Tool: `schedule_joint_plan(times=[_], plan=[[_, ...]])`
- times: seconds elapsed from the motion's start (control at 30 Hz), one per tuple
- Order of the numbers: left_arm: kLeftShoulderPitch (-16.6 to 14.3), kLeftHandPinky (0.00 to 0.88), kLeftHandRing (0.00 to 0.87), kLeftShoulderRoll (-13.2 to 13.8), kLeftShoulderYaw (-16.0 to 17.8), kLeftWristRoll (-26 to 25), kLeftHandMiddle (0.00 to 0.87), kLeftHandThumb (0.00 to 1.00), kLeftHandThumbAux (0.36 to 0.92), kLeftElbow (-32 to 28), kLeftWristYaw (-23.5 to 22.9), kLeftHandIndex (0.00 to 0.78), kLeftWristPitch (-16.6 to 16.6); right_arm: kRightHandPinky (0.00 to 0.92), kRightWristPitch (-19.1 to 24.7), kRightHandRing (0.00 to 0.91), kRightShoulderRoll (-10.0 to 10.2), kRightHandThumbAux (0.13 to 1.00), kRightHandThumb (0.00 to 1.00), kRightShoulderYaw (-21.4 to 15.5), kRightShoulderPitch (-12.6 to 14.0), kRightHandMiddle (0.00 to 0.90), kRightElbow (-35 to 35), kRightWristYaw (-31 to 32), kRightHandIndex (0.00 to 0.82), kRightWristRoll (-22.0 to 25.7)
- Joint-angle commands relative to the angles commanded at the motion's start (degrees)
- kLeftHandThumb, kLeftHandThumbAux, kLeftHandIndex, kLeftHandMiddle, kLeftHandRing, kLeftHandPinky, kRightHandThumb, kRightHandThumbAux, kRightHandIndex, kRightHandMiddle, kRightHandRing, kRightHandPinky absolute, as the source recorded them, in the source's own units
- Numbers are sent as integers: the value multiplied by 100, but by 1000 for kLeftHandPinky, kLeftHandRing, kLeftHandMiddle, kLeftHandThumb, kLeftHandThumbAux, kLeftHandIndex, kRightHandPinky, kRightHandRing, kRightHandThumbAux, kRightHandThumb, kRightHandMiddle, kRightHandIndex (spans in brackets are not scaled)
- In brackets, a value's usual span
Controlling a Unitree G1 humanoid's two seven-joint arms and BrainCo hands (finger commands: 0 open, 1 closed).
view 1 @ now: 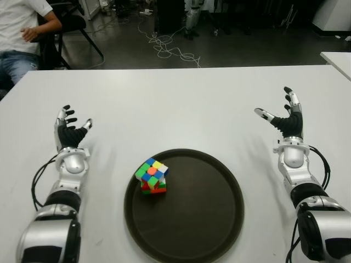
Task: Pick up the Rubik's Cube and put it in the plate
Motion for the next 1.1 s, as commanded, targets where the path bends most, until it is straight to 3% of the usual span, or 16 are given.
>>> schedule_joint_plan(times=[0.23,0.43,1.1], plan=[[0,375,298,12,-19,22,244,58,794,-13,12,146,0,0,-48,0,-2,779,0,17,-52,0,95,-32,7,-7],[5,370,268,22,-27,35,217,108,802,-21,23,143,-34,0,-43,0,-14,797,0,10,-106,0,193,-59,9,-5],[-14,350,259,33,-57,82,215,54,785,4,29,163,-93,0,41,0,-85,800,0,94,-205,5,393,-134,22,-106]])
